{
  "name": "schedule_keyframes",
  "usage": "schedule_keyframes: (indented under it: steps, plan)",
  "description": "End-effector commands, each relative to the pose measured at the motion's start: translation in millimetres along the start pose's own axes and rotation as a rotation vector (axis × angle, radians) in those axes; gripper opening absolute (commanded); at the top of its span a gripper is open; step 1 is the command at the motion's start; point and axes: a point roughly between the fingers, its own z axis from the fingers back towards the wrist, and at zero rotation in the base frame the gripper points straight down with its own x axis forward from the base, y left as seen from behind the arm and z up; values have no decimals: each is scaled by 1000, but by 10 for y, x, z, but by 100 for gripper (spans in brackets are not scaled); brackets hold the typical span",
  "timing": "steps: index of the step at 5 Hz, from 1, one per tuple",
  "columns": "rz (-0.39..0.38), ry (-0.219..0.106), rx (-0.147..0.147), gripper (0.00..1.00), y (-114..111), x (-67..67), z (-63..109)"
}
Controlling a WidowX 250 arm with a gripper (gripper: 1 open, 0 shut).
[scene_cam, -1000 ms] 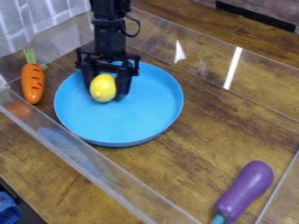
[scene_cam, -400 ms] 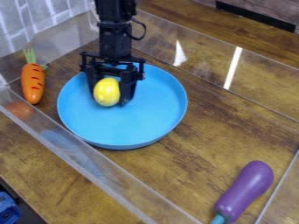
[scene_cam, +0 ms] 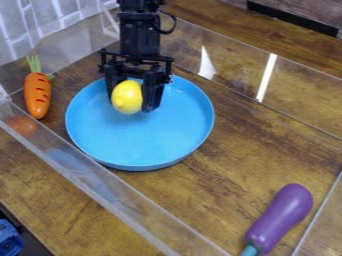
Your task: Put the lemon on the blue tray
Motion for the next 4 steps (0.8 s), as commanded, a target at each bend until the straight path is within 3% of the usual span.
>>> schedule_keyframes:
  steps: [1, 2, 3, 4]
  plan:
    - [8, -69, 16, 100, 58, 79, 140]
    - [27, -71, 21, 100, 95, 129, 82]
    - [-11, -62, 29, 100, 137, 142, 104]
    - [-42, -54, 34, 100, 178, 75, 141]
